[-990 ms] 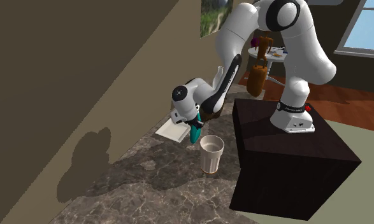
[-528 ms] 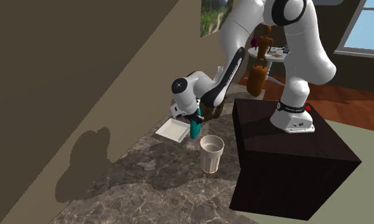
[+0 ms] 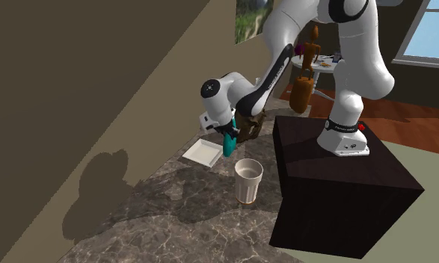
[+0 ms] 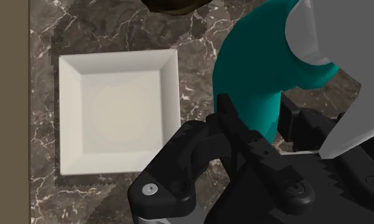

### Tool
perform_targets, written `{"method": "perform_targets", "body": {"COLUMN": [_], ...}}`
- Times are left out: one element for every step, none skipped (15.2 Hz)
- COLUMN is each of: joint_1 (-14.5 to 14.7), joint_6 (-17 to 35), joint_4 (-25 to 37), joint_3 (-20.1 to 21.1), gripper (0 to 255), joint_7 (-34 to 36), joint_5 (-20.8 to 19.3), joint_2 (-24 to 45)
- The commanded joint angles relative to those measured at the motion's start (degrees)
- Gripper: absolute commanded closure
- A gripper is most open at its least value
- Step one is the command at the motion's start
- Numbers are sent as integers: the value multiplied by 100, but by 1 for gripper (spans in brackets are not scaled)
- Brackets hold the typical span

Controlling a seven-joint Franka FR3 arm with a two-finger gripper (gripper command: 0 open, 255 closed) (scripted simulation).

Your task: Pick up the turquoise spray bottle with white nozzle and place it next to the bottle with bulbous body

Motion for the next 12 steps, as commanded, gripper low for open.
{"method": "perform_targets", "body": {"joint_1": [-5,-8,-12,-15,-18,-20,-22,-25,-27,-29,-30,-32], "joint_6": [-105,-156,-207,-258,-310,-363,-416,-469,-523,-577,-632,-687], "joint_4": [-1,-3,-3,-2,0,3,7,13,20,28,37,48], "joint_3": [20,28,37,45,53,60,67,74,81,88,94,100], "gripper": [255,255,255,255,255,255,255,255,255,255,255,255], "joint_7": [-57,-87,-116,-145,-174,-204,-233,-262,-291,-321,-350,-379], "joint_5": [45,66,87,108,129,150,170,190,210,230,249,268], "joint_2": [-116,-175,-233,-290,-347,-403,-458,-512,-566,-618,-670,-721]}}
